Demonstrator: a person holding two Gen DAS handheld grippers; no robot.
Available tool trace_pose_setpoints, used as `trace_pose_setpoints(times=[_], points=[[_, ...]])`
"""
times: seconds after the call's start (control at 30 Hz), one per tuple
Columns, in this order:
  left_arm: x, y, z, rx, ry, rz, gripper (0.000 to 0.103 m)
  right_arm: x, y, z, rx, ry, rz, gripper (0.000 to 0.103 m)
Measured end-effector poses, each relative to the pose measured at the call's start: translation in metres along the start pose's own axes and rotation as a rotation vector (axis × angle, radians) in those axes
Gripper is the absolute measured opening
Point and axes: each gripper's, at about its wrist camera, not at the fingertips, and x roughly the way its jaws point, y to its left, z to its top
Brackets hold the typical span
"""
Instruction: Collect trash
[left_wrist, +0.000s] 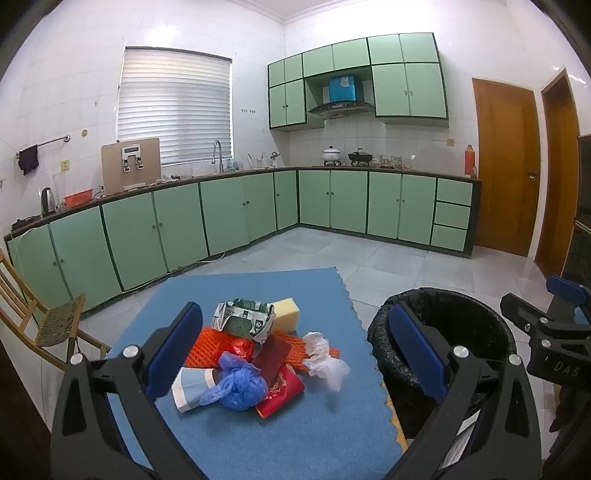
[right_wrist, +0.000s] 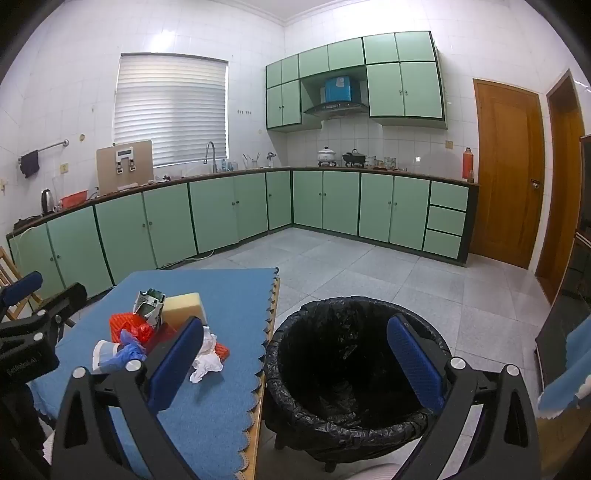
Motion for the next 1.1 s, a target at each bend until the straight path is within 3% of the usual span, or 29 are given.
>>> trace_pose_setpoints(times=[1.1], points=[[0.0006, 0.0007, 0.0003, 0.001, -0.002, 0.004, 0.098, 0.0043, 0.0032, -0.0014, 0.001, 0.003, 0.003, 0.097]])
